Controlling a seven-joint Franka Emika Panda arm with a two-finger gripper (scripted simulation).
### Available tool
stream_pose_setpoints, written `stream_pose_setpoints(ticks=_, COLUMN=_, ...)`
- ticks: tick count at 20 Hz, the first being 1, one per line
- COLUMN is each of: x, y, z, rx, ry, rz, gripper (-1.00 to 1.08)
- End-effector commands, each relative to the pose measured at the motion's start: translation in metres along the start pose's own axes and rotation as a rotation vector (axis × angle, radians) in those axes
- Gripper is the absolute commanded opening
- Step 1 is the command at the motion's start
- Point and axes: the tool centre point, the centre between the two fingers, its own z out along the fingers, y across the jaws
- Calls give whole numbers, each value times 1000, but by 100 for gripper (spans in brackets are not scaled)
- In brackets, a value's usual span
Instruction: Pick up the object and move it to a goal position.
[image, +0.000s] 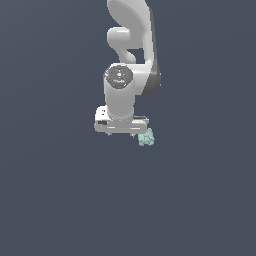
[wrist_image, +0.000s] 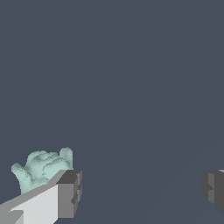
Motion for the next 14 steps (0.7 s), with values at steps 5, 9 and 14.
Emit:
stream_pose_setpoints(ticks=5, x=-2, y=1, z=3, rx=6, ry=-10, rz=-4, gripper=100)
stream_pose_setpoints(ticks=9, x=-6, y=3, z=8, rx=19, ry=-29, rz=-11, gripper=100)
stream_pose_setpoints(ticks=14, x=-6, y=2, z=9, rx=19, ry=-29, rz=-12, gripper=100)
